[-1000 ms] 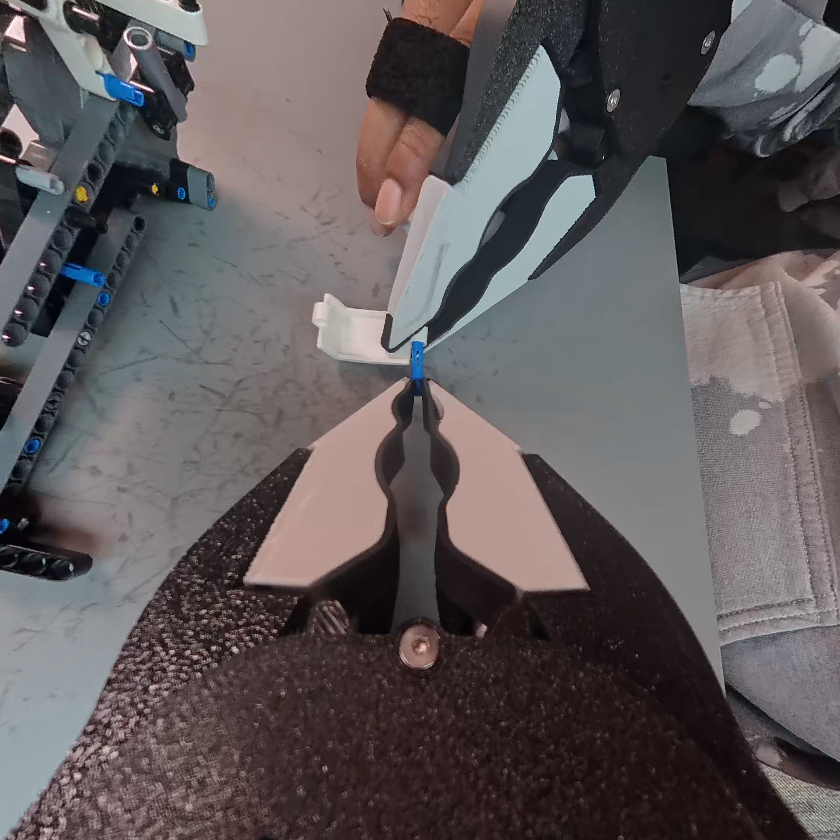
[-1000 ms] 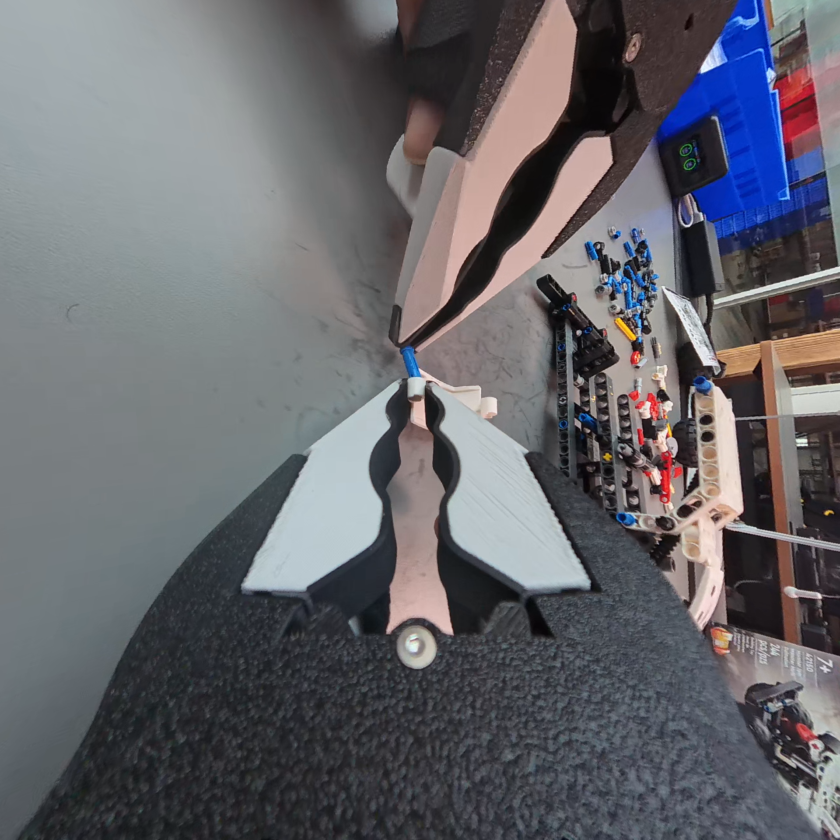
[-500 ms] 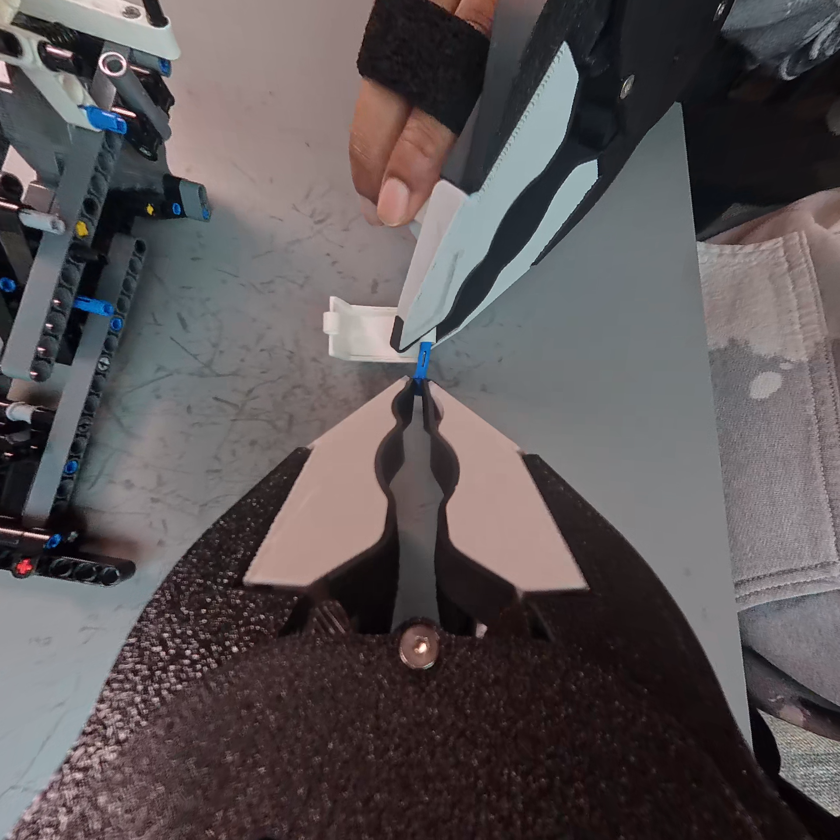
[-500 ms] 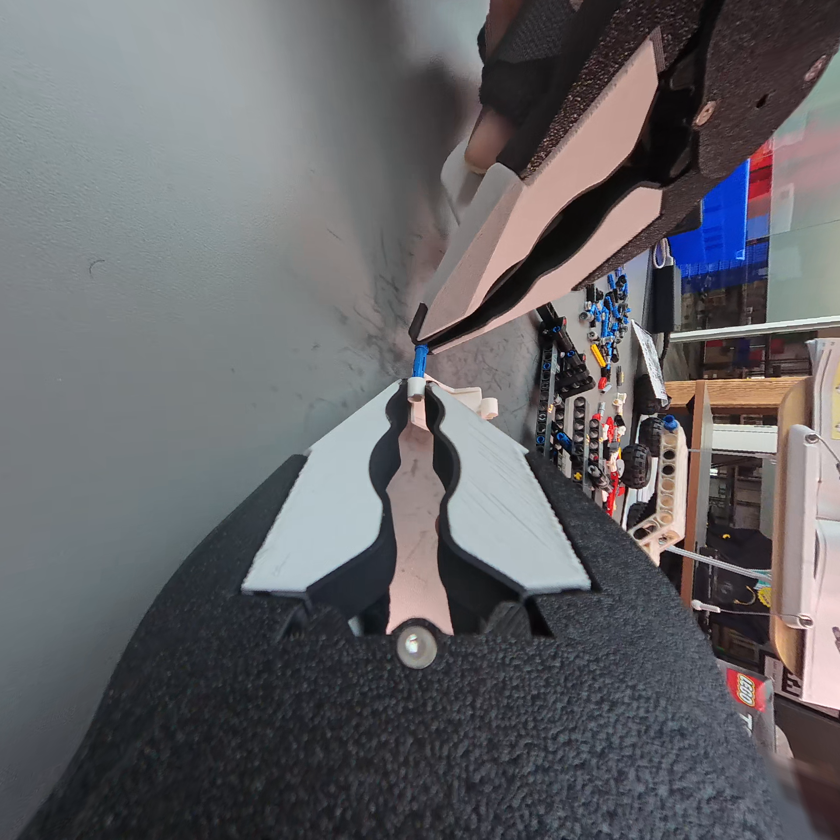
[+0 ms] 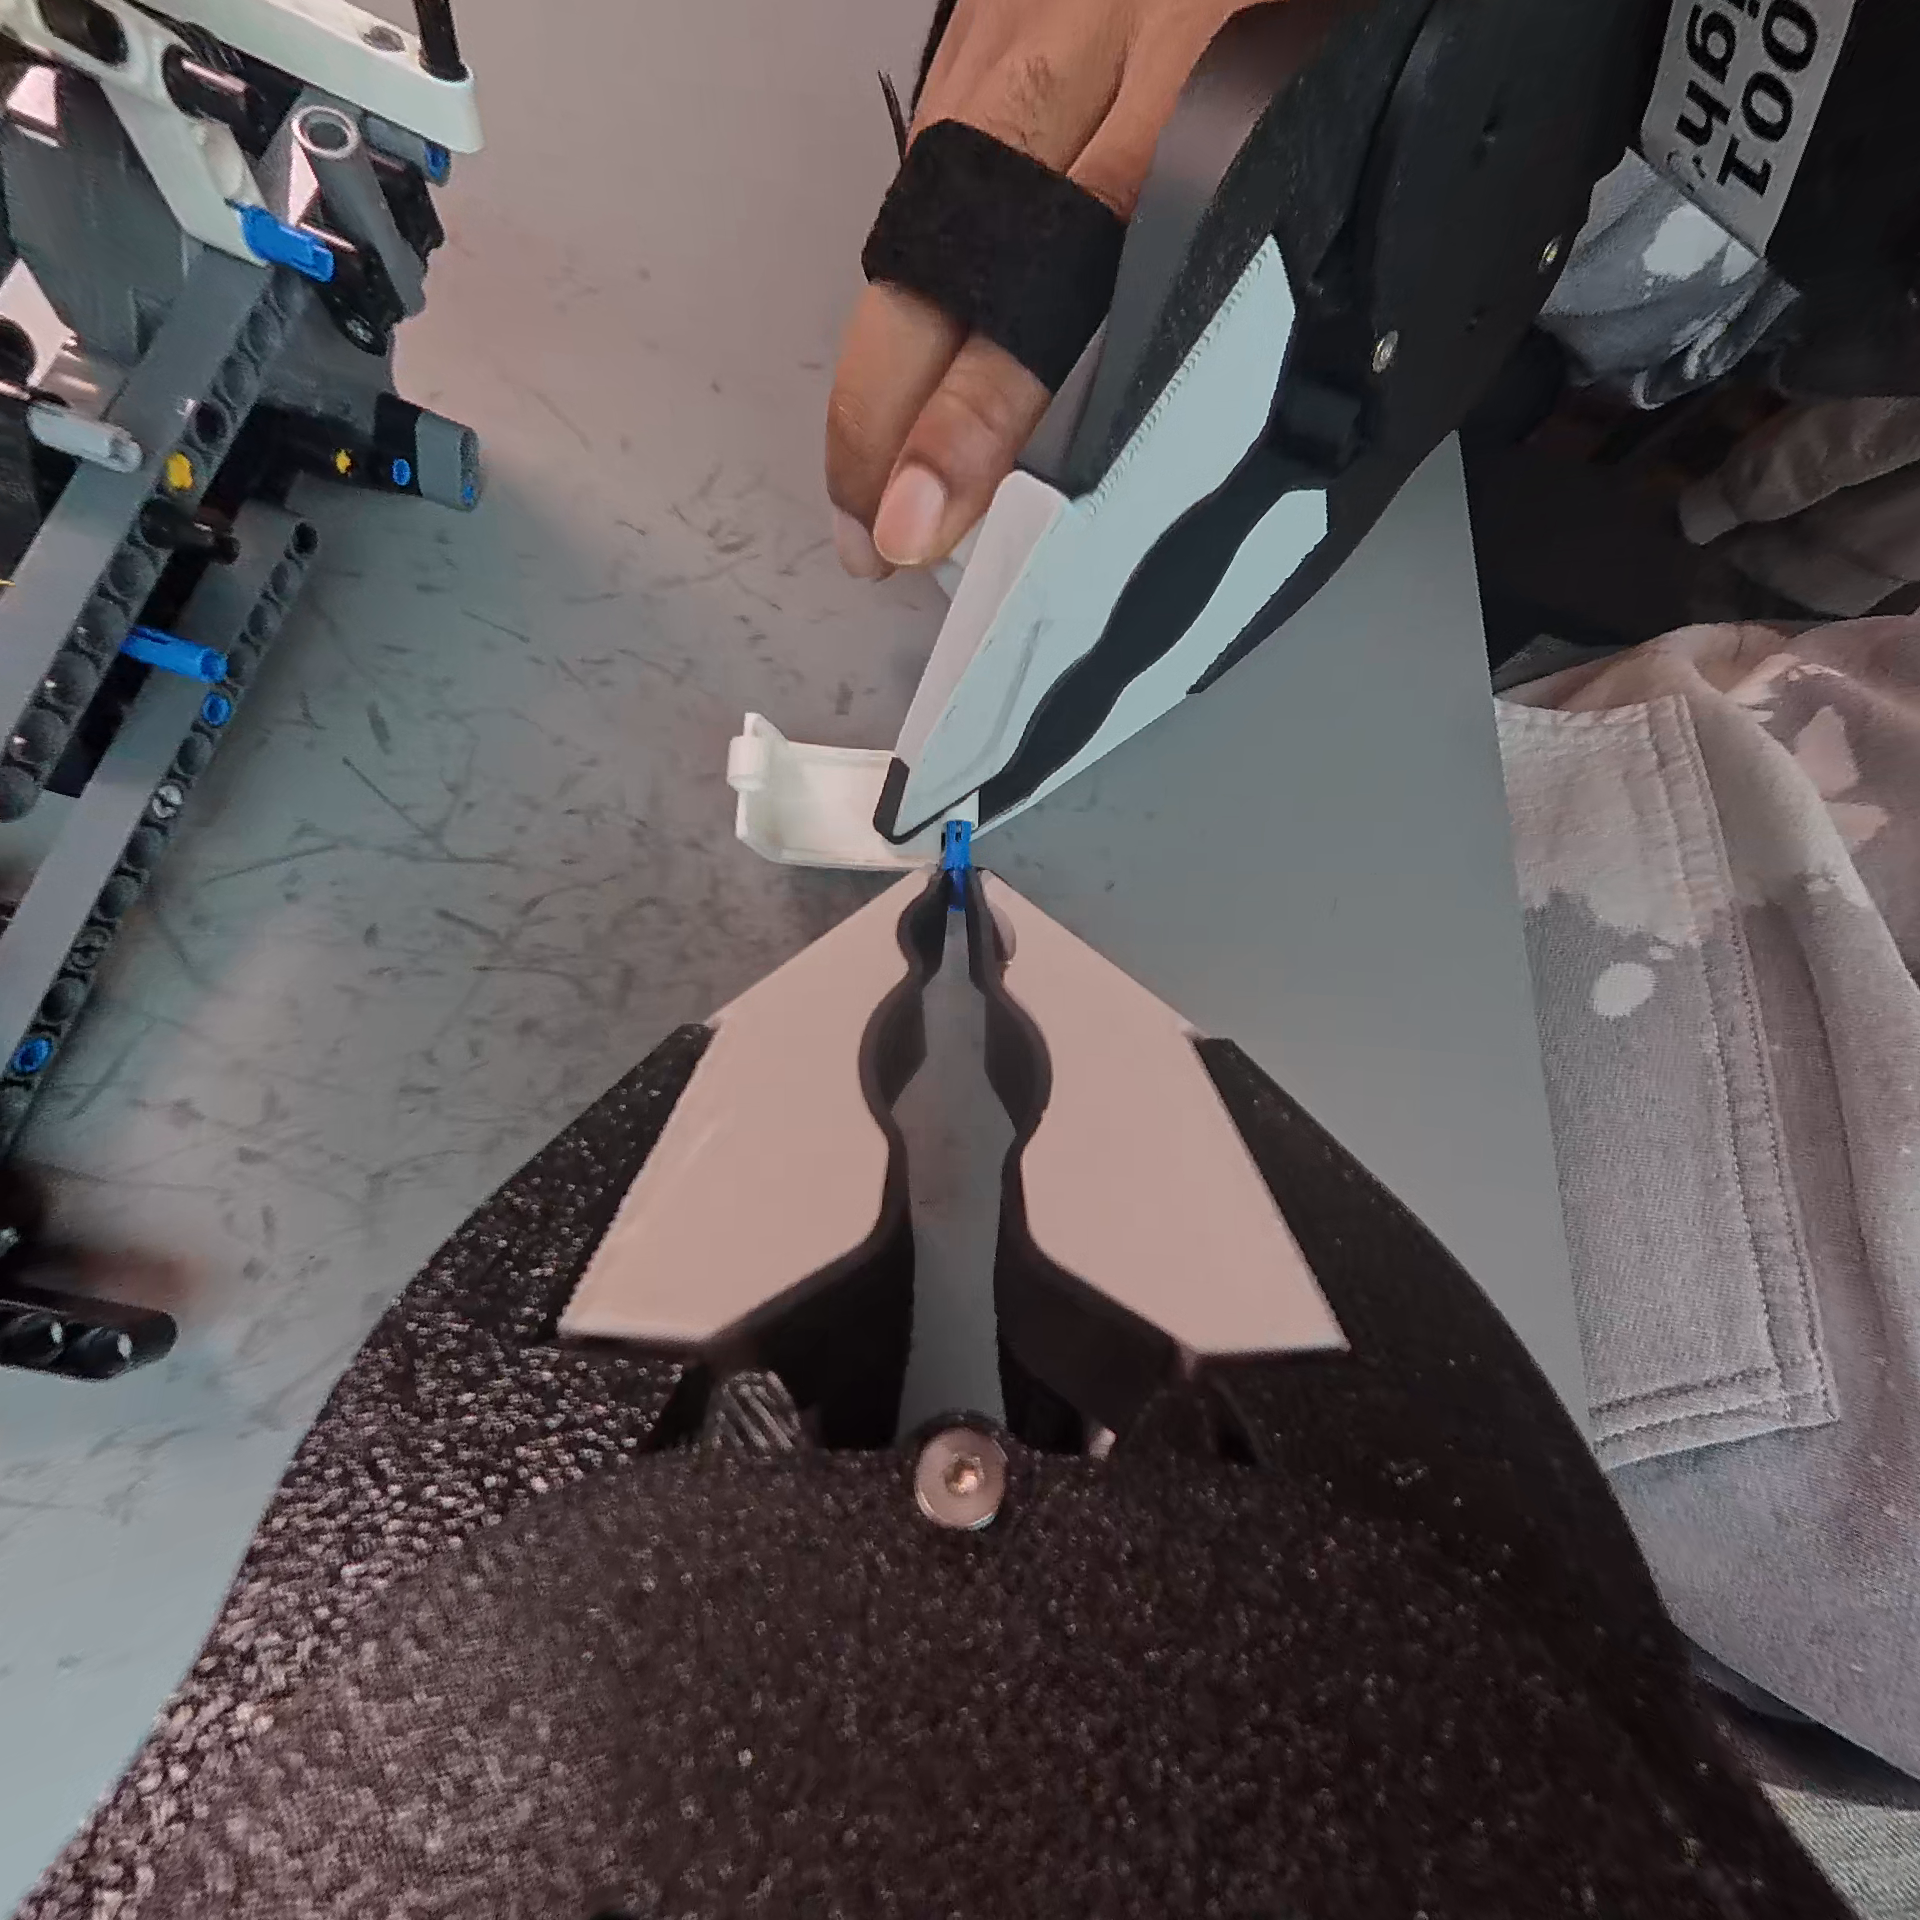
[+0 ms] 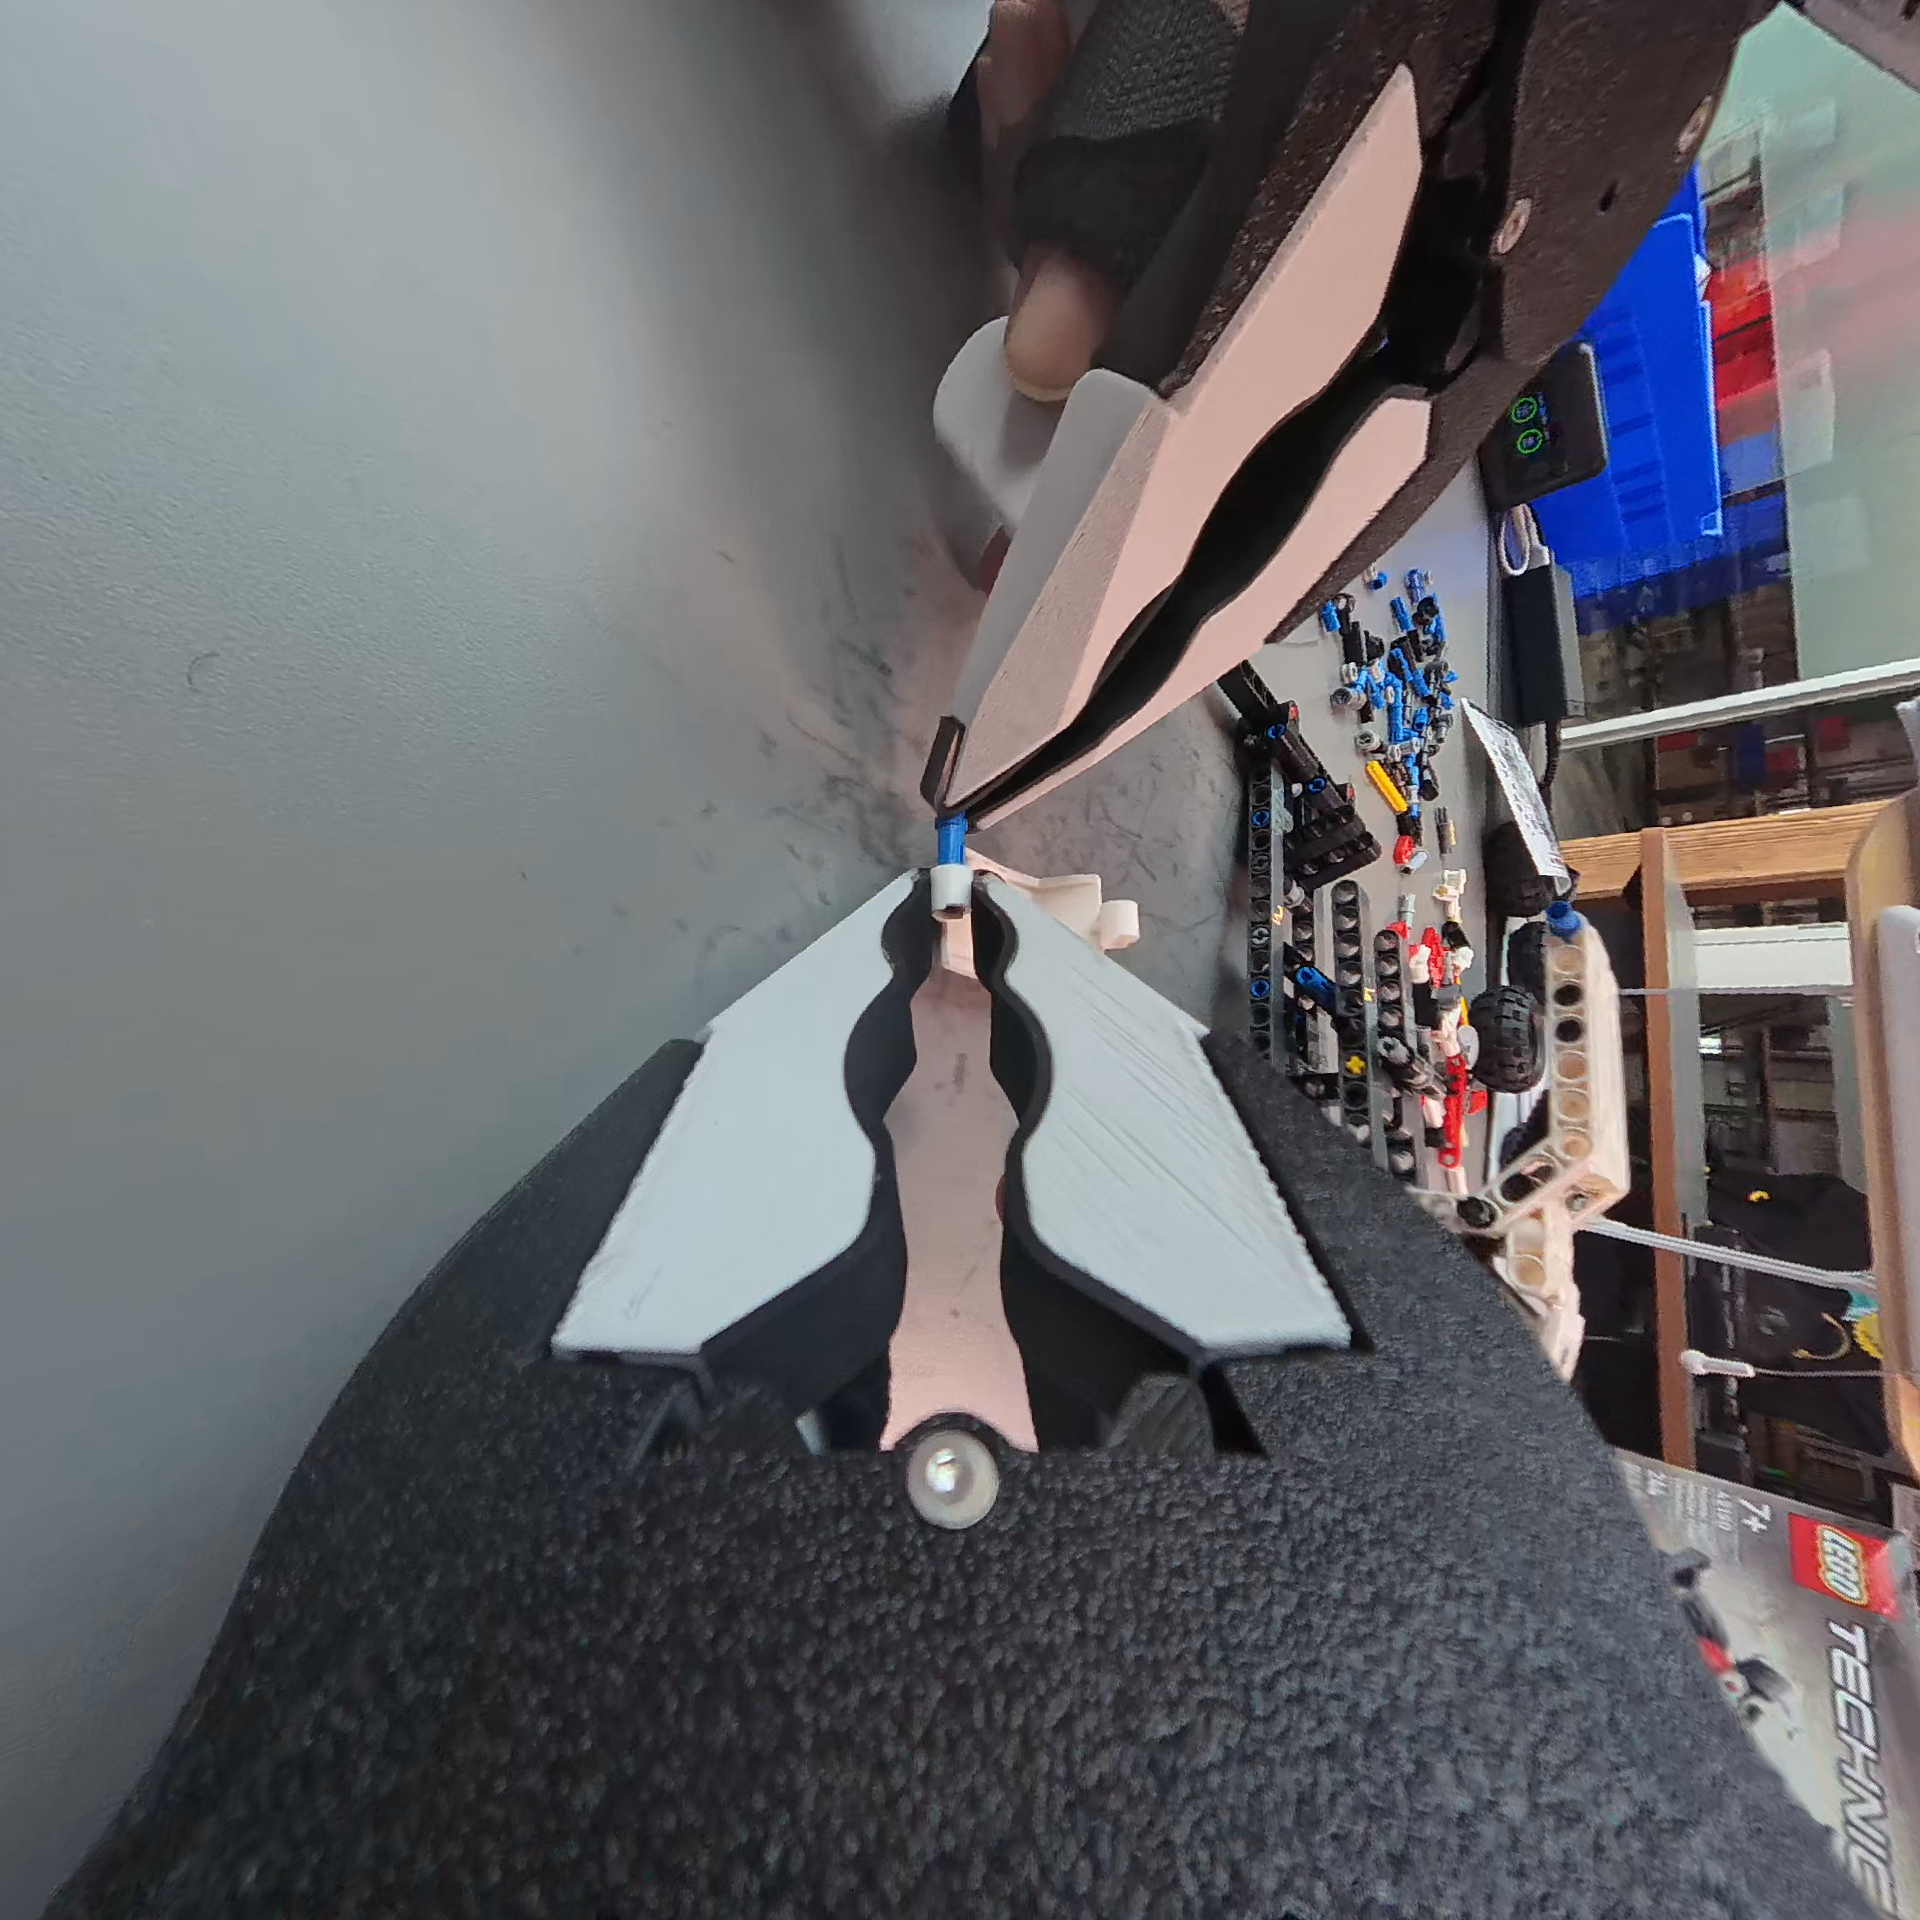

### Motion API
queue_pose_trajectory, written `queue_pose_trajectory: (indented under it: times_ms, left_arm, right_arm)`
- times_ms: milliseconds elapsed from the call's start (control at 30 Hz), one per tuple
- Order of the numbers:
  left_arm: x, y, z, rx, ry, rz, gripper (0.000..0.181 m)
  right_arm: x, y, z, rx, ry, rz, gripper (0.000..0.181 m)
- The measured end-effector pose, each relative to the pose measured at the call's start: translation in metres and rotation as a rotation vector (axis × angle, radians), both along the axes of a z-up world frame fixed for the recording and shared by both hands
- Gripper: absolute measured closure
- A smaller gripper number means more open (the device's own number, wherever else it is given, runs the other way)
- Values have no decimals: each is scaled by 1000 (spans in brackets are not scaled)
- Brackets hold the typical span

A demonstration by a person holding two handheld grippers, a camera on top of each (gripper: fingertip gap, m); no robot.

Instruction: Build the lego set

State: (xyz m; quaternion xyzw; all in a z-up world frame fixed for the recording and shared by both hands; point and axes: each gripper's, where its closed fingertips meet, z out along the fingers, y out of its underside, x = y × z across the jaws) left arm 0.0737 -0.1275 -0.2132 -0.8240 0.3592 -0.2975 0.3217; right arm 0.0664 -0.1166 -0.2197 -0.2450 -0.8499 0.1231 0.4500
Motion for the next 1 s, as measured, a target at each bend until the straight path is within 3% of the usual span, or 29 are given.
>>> queue_pose_trajectory:
  times_ms: [467, 567, 667, 800, 933, 1000]
  left_arm:
    - [4, 4, 2, 31, 1, 19, 178]
    - [-1, -4, 14, 65, -31, -39, 160]
    - [-12, -7, 26, 160, -53, -43, 154]
    - [-12, -5, 29, 271, -1, -47, 144]
    - [5, -11, 32, 339, 23, -113, 155]
    - [11, -13, 35, 351, 5, -128, 175]
  right_arm:
    - [-3, -1, 0, -155, -14, -62, 175]
    - [-7, -5, 1, -225, -7, -56, 175]
    - [-6, -6, 11, -321, 18, -43, 175]
    - [-1, -19, 36, -575, 32, 10, 175]
    - [9, -37, 55, -857, -30, 78, 175]
    - [9, -39, 65, -941, -21, 92, 175]
